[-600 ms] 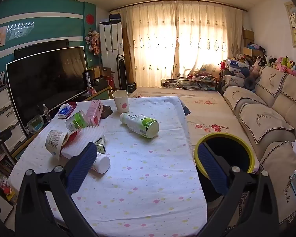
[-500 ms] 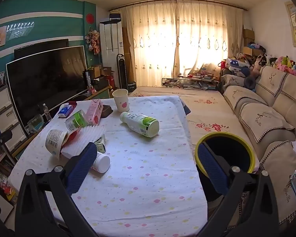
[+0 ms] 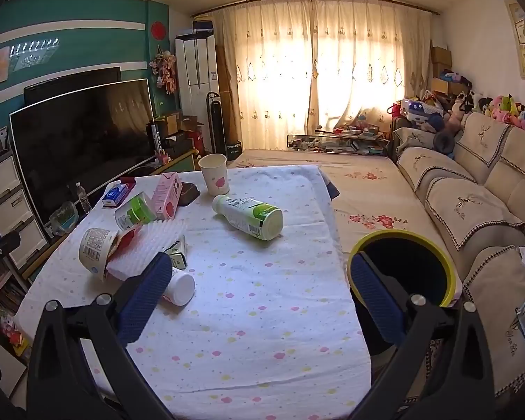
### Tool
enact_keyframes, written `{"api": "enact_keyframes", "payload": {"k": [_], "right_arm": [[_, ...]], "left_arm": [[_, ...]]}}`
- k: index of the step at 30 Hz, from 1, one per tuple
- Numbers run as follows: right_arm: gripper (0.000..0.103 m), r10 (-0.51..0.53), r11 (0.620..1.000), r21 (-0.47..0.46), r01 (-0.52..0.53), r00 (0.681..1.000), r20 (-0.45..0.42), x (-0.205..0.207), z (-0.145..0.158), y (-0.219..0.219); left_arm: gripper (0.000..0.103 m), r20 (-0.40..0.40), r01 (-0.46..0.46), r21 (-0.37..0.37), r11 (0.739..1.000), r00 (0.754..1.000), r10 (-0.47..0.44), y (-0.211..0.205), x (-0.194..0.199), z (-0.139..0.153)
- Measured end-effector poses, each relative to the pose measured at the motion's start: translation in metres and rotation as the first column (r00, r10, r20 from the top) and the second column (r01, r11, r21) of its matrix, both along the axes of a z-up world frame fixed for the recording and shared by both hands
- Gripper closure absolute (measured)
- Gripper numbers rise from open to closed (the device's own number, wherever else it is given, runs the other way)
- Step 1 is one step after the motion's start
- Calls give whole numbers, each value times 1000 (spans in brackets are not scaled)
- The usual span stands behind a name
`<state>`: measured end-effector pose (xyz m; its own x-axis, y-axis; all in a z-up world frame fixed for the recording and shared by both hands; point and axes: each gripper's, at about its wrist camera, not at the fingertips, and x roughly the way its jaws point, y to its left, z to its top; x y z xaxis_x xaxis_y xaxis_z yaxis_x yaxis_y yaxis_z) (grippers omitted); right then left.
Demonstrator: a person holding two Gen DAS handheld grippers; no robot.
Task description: Collect trash
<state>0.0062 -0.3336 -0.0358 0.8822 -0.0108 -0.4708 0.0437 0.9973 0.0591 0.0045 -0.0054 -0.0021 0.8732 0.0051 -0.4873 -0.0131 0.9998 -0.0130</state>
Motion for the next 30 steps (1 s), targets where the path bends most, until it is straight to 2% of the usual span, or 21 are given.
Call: {"api": "enact_keyframes", "payload": {"k": [30], "right_arm": [[6,-1,1000,10,1,1000,-11,4,-7,0]], "left_arm": [[4,-12,3,5,1000,1000,-3,0,2,-4]]}}
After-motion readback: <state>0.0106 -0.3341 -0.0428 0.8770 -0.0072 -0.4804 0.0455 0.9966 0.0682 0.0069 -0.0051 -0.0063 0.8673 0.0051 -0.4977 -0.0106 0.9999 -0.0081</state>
